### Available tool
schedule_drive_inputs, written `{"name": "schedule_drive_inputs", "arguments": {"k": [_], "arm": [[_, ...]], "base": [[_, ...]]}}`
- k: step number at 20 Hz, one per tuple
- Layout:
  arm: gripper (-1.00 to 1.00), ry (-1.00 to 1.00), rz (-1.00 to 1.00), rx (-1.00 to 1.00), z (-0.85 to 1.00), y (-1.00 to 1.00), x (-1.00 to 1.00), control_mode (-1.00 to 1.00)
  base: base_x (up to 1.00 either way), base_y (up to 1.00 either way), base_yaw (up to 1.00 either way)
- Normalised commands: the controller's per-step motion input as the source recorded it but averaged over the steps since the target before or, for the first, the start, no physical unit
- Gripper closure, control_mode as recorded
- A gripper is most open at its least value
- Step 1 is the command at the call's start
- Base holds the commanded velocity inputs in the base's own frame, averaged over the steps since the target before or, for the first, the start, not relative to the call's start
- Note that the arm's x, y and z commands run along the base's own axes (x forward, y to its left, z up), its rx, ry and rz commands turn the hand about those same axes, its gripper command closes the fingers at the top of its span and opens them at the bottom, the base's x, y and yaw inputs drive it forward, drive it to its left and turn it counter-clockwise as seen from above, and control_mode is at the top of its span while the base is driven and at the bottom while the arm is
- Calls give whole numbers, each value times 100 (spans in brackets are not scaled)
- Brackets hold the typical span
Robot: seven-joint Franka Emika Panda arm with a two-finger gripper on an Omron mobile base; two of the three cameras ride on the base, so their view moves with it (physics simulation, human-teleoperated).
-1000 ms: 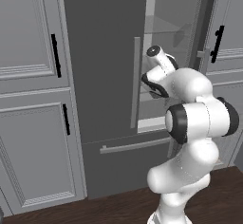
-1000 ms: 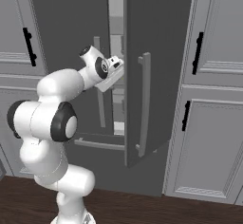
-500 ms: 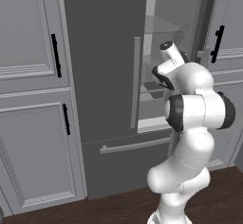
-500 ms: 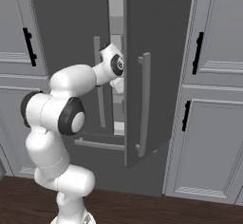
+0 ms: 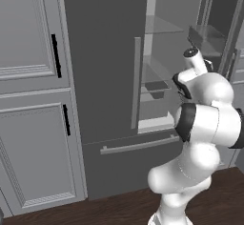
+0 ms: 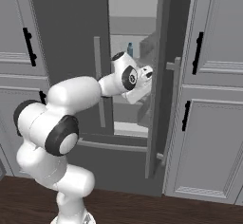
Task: Grab a lemon wedge from the fridge and one ice cube from the ice bowl, and put them in the glass of lemonade.
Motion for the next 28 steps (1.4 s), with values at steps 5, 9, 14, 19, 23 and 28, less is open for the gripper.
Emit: {"name": "schedule_drive_inputs", "arguments": {"k": [5,9,14,19,23,28], "arm": [[-100,-18,1,5,32,-76,-73,-100],[-100,-31,4,-9,78,44,-51,-100],[-100,-42,0,-14,40,93,-47,-100],[-100,-40,1,-11,49,100,-48,-100],[-100,-31,0,2,18,100,-47,-100],[-100,-18,-1,24,0,100,-40,-100]], "base": [[0,0,0],[0,0,0],[0,0,0],[0,0,0],[0,0,0],[0,0,0]]}}
